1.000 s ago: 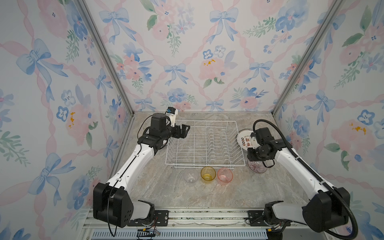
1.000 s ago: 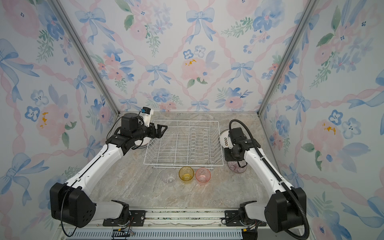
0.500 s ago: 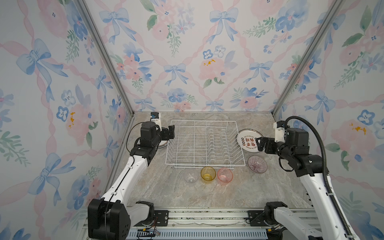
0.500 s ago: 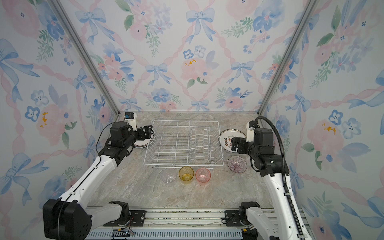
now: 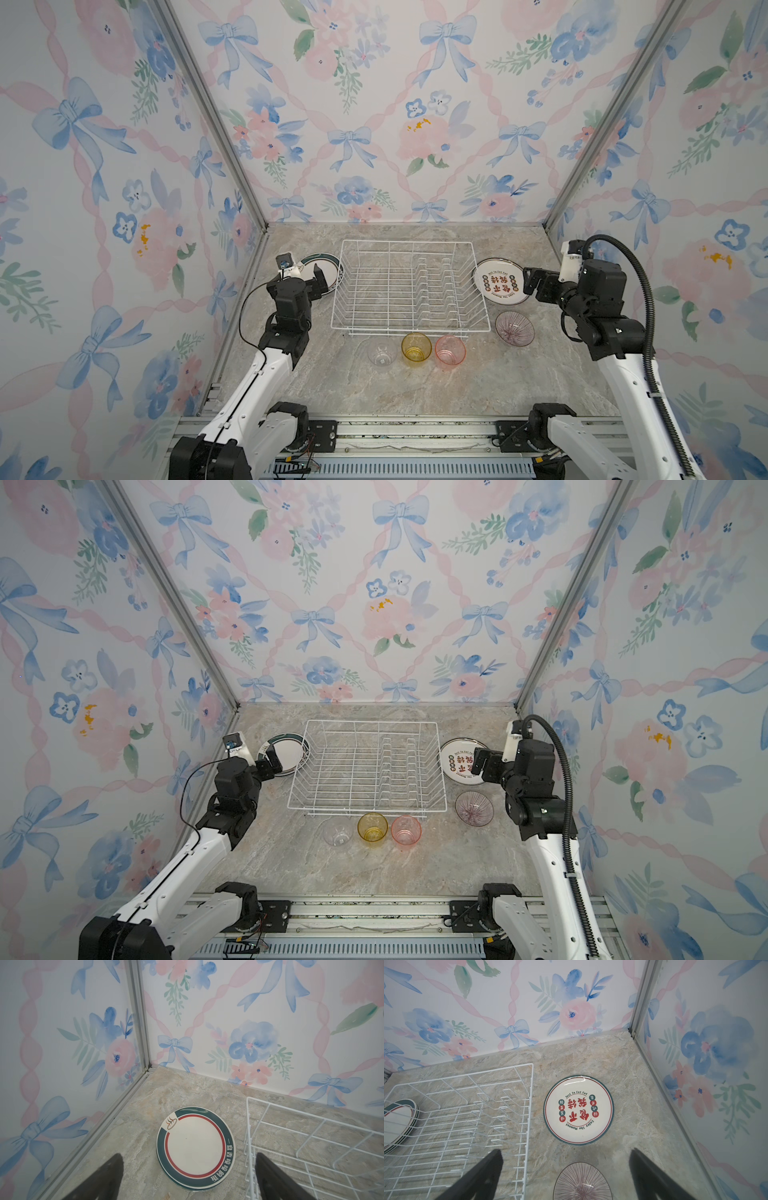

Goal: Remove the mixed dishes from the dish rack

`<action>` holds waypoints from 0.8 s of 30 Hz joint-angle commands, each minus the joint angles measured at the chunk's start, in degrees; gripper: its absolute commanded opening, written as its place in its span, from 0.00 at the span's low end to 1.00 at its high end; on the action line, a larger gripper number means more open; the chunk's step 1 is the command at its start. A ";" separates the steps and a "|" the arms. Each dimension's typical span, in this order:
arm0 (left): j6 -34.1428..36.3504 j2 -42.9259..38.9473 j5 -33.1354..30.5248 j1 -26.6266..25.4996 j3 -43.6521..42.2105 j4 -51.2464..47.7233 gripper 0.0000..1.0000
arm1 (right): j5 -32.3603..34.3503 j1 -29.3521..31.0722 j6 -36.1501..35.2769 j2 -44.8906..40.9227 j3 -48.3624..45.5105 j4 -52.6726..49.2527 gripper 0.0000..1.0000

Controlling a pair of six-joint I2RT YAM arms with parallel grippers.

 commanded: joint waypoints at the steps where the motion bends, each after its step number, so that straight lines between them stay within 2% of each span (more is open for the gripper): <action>1: 0.92 -0.13 -7.74 0.64 -6.21 9.93 0.98 | -1.52 -1.42 0.76 0.12 -1.29 2.78 0.97; 5: 0.37 0.45 -7.70 1.60 -13.30 20.21 0.98 | -2.46 -2.94 0.37 1.08 -1.86 3.67 0.97; 11: 0.37 4.88 -7.15 2.67 -16.16 24.80 0.98 | -4.39 -6.18 1.70 0.02 -5.06 7.80 0.97; 15: 2.54 11.68 -6.11 2.77 -19.05 35.92 0.98 | -4.84 -6.47 2.50 0.24 -6.74 10.31 0.97; 19: 6.38 19.89 -5.95 2.67 -19.14 42.95 0.98 | -4.30 -6.50 2.36 0.76 -8.04 11.16 0.97; 23: 11.22 30.47 -5.14 1.94 -20.63 59.27 0.98 | -2.70 -6.51 2.13 0.02 -9.79 12.66 0.97; 24: 11.39 29.67 -5.07 0.93 -19.27 54.83 0.98 | -2.29 -6.59 2.10 -0.29 -10.13 13.13 0.97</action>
